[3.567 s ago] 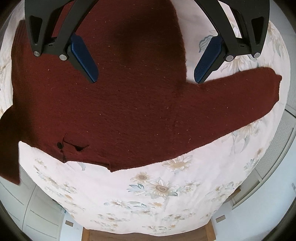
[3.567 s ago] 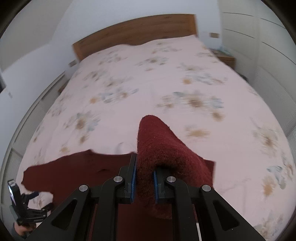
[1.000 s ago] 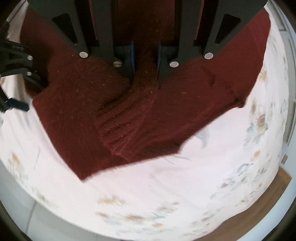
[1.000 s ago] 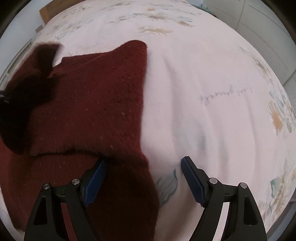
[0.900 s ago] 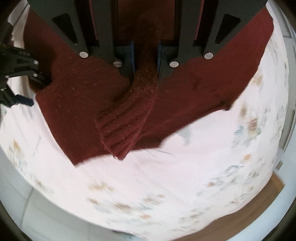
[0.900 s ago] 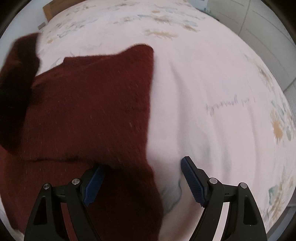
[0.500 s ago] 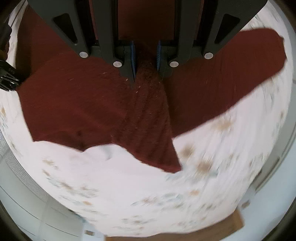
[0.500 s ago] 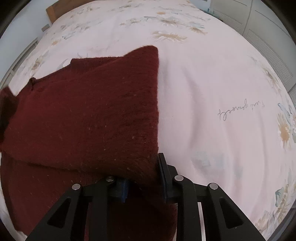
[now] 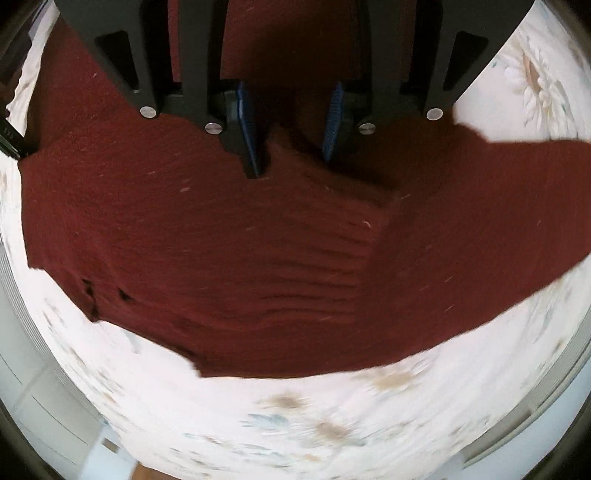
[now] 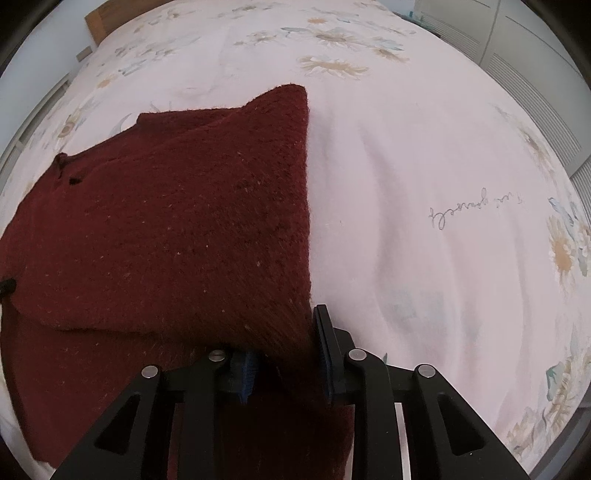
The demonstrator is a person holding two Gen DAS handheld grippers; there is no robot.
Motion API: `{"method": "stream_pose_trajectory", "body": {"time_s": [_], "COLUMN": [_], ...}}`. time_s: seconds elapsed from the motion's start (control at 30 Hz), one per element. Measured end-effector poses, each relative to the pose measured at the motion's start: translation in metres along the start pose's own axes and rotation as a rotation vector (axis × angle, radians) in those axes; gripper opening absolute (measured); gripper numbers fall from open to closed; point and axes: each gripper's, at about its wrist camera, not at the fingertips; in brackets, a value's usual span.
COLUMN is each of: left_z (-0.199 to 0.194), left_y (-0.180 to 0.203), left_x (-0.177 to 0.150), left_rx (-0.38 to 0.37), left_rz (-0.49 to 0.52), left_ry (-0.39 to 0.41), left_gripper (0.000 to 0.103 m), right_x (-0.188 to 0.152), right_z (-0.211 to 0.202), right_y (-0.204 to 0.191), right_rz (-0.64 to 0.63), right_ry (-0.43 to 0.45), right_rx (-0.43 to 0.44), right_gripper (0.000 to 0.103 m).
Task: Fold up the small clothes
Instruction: 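Grasp the other sleeve cuff with the left gripper and lift it, then lay the sleeve across the body and open the left gripper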
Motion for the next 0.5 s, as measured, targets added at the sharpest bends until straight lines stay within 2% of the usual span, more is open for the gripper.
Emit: {"method": "stream_pose_trajectory", "body": {"time_s": [0.03, 0.13, 0.2, 0.23, 0.27, 0.33, 0.4, 0.43, 0.5], "left_z": [-0.002, -0.016, -0.026, -0.031, -0.036, -0.048, -0.061, -0.066, -0.074], "left_y": [-0.006, -0.020, -0.027, -0.029, -0.029, -0.026, -0.015, -0.008, 0.008], "left_x": [0.000, 0.001, 0.001, 0.001, 0.003, 0.006, 0.009, 0.011, 0.012], "left_rx": [-0.007, -0.007, 0.019, 0.018, 0.013, -0.002, -0.021, -0.029, -0.050], "left_rz": [-0.014, -0.046, -0.037, -0.034, -0.032, -0.030, -0.009, 0.004, 0.038], "left_ry": [-0.004, 0.003, 0.031, 0.039, 0.041, 0.072, 0.111, 0.125, 0.151], "left_gripper": [0.034, 0.039, 0.040, 0.050, 0.073, 0.092, 0.093, 0.102, 0.102], "right_x": [0.000, -0.006, -0.007, -0.007, -0.007, -0.005, 0.001, 0.004, 0.012], "right_z": [-0.001, -0.011, -0.021, -0.026, -0.032, -0.046, -0.063, -0.070, -0.082], "right_y": [0.001, 0.007, 0.011, 0.011, 0.012, 0.012, 0.006, 0.000, -0.014], "right_rz": [0.001, 0.002, 0.000, -0.003, -0.006, -0.016, -0.037, -0.053, -0.096], "right_ry": [-0.005, -0.025, -0.020, -0.014, -0.004, 0.019, 0.048, 0.064, 0.095], "right_rx": [-0.003, 0.009, -0.009, -0.018, -0.024, -0.028, -0.034, -0.036, -0.040], "right_gripper": [0.034, 0.050, 0.071, 0.076, 0.080, 0.080, 0.083, 0.084, 0.089]}}
Point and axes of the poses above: each gripper's, at about its wrist camera, not at the fingertips, and z roughly the way its jaws point, y to its right, x to its top, and after that the axes turned 9 degrees about -z, right-handed
